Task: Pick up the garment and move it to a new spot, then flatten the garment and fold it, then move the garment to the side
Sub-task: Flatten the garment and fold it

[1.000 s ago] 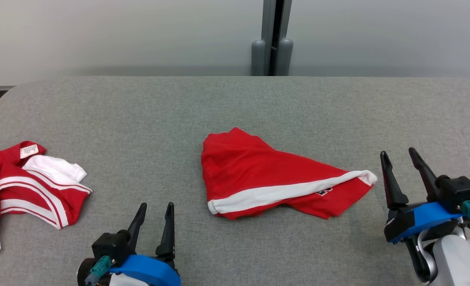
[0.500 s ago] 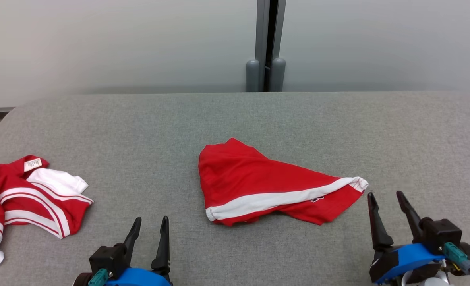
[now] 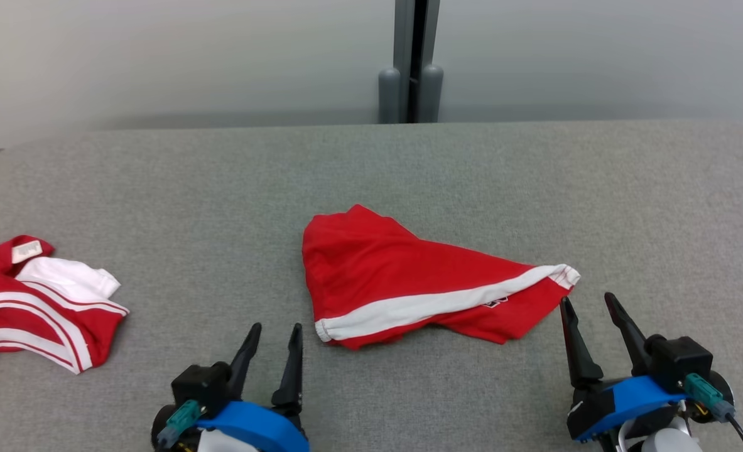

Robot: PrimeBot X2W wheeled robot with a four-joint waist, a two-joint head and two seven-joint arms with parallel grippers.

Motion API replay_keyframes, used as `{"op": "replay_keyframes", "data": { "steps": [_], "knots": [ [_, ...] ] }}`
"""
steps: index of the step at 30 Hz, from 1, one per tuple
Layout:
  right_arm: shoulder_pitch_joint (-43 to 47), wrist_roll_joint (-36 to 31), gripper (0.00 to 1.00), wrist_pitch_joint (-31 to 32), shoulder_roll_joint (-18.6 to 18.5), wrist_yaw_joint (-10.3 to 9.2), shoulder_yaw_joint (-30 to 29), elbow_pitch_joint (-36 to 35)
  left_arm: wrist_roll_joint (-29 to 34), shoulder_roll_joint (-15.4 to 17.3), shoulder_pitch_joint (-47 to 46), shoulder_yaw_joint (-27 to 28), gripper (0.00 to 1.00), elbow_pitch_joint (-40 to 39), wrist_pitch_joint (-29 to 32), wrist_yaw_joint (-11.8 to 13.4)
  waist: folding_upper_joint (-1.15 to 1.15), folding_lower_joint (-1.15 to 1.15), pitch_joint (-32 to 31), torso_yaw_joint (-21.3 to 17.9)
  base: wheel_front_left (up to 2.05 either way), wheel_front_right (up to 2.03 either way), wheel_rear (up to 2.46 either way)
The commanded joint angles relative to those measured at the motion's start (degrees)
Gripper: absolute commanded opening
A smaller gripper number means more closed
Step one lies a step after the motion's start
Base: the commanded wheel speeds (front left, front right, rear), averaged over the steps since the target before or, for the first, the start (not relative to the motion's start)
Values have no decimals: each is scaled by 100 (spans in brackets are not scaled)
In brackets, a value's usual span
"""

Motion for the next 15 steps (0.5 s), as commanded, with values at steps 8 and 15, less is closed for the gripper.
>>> {"op": "replay_keyframes", "data": {
  "steps": [8,15],
  "knots": [
    [-294,89,100,-22,3,0,122,-19,-953,61,-579,-942,100,471,-18,-6,0,0,505,-197,0,0,0],
    [-360,66,100,-22,2,0,80,-58,-1617,180,-706,-1324,100,500,-16,-6,0,0,660,-255,0,0,0]
  ]
}}
